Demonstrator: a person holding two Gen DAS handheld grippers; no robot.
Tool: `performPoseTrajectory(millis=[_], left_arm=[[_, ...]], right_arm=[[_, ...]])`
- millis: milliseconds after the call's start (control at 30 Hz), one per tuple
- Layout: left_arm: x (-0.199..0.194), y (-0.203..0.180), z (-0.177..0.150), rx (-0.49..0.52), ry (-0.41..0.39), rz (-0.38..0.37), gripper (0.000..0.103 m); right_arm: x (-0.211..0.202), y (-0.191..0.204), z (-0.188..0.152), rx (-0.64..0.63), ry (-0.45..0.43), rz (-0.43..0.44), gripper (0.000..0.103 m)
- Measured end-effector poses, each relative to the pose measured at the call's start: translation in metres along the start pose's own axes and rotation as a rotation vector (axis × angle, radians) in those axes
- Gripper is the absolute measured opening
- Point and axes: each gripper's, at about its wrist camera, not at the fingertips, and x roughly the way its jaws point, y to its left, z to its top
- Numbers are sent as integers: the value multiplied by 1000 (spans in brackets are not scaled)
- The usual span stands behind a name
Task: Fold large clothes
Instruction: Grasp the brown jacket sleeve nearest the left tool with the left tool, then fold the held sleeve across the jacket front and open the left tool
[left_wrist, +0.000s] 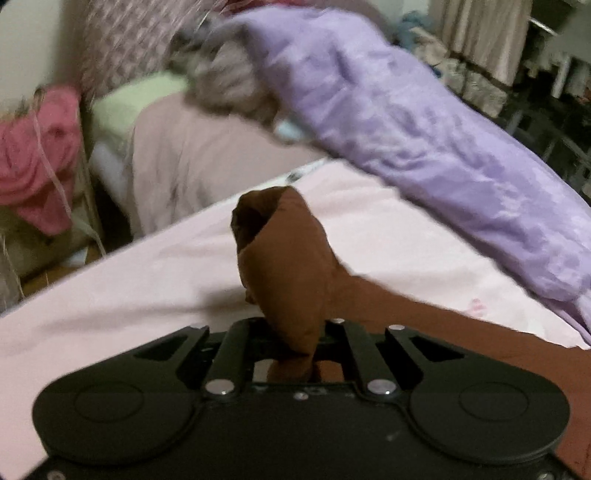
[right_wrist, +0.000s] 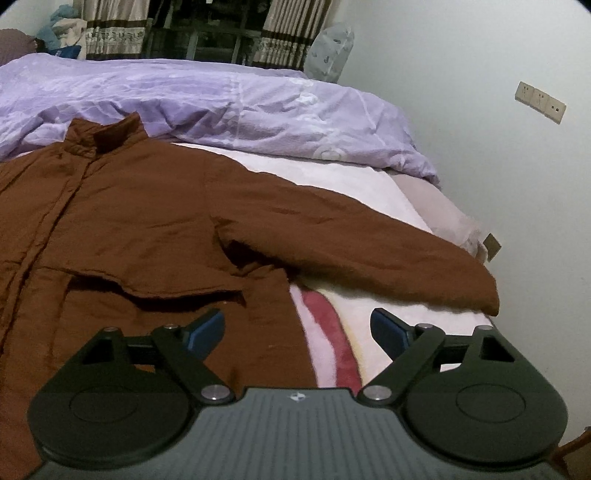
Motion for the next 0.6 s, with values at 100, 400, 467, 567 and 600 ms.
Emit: performPoseTrajectory(millis=[100, 400, 467, 567, 600], left_arm=[[-29, -40, 4, 57, -59, -13, 8], [-98, -220, -41, 237, -83, -223, 7], [-112, -258, -57, 282, -91, -267, 7], [-134, -314, -81, 344, -107, -334, 7], [-142, -333, -91, 362, -108, -362, 7]], right_arm=[[2, -9, 2, -1, -4, -2, 103], [23, -35, 11, 40, 2, 2, 103], [24, -37, 12, 26, -9, -2, 103], [27, -42, 14, 26, -18, -1, 103], [29, -44, 15, 32, -17, 3, 103]])
